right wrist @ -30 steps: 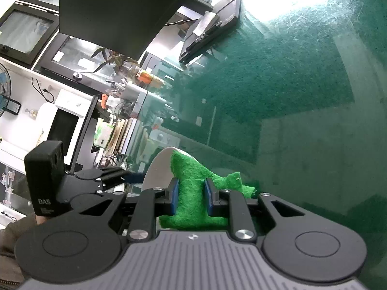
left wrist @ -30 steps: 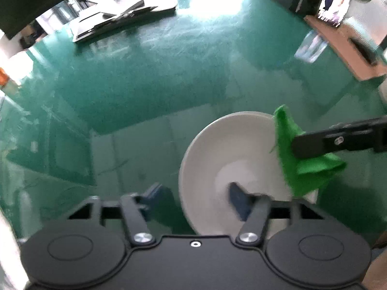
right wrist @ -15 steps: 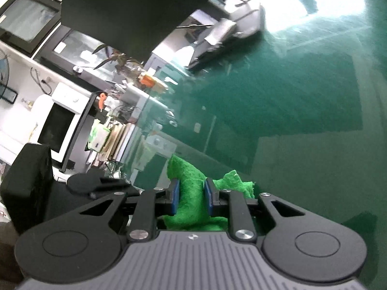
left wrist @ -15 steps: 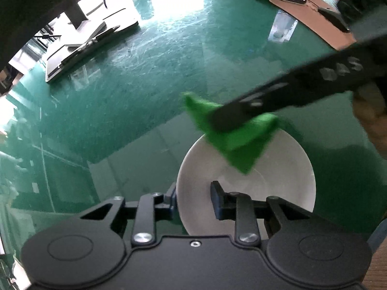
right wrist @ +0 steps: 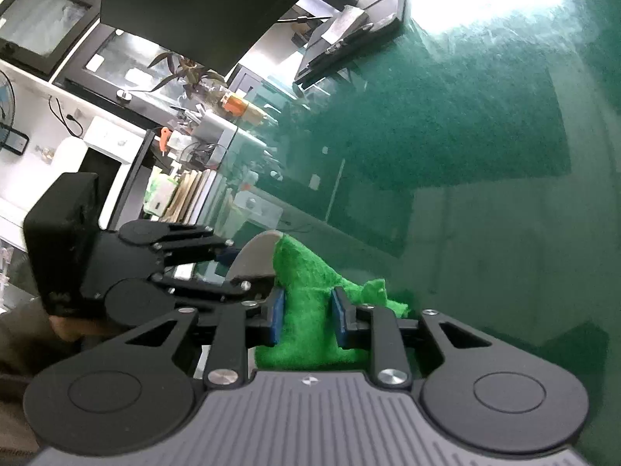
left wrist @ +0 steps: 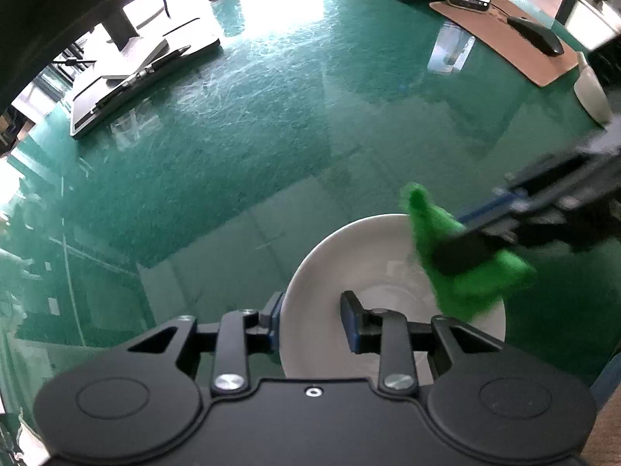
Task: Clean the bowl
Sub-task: 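Rub the green cloth along the white bowl's rim with the right gripper, then rotate the bowl with the left gripper while the right gripper wipes its rim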
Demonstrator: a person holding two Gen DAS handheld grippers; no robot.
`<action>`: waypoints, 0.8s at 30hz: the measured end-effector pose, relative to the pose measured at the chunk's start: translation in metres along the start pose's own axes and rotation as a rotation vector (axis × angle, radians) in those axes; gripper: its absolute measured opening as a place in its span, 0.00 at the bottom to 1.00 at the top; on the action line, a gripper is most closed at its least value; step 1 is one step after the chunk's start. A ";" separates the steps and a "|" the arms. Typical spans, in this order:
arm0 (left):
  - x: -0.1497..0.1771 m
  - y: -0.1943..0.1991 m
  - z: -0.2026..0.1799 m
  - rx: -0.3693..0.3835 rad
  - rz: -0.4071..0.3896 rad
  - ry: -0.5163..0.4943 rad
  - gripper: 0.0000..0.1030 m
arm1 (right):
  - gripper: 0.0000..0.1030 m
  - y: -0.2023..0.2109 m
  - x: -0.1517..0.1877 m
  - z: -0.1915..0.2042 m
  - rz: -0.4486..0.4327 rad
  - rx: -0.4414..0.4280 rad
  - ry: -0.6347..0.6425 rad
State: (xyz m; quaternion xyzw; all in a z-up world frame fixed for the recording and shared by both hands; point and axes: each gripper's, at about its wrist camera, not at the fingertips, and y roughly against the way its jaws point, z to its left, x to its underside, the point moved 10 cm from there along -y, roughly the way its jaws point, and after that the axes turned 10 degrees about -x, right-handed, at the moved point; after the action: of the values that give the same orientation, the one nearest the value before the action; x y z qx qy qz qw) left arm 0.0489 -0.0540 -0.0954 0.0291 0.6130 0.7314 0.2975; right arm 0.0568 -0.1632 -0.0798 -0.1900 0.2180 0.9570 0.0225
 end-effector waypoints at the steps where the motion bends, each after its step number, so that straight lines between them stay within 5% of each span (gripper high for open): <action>1: 0.000 0.000 0.000 -0.001 0.000 -0.002 0.30 | 0.25 -0.004 -0.004 0.000 -0.001 -0.002 0.006; 7: -0.002 -0.001 -0.001 -0.016 -0.004 -0.006 0.31 | 0.27 -0.037 -0.029 0.012 0.007 -0.038 0.055; 12: -0.003 -0.001 0.001 -0.021 -0.013 0.011 0.34 | 0.25 -0.011 -0.014 0.001 -0.002 0.000 0.022; 16: -0.005 -0.004 0.007 -0.024 -0.005 0.064 0.45 | 0.24 0.010 0.008 -0.003 -0.005 -0.007 -0.020; 19: -0.003 0.001 0.015 0.009 -0.007 0.172 0.52 | 0.31 0.017 0.011 0.001 -0.036 -0.048 -0.029; 21: 0.000 0.007 0.021 0.021 -0.020 0.236 0.70 | 0.50 0.025 0.006 0.001 -0.087 -0.059 -0.041; 22: 0.003 0.011 0.024 0.018 -0.023 0.256 0.78 | 0.51 0.031 0.003 -0.001 -0.120 -0.060 -0.048; 24: 0.010 0.015 0.028 0.010 -0.016 0.265 0.78 | 0.51 0.041 0.000 -0.004 -0.165 -0.077 -0.067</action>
State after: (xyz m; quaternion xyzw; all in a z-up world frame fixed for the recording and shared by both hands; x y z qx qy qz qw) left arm 0.0457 -0.0261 -0.0779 -0.0712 0.6506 0.7235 0.2195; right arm 0.0537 -0.2017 -0.0666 -0.1761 0.1636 0.9654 0.1013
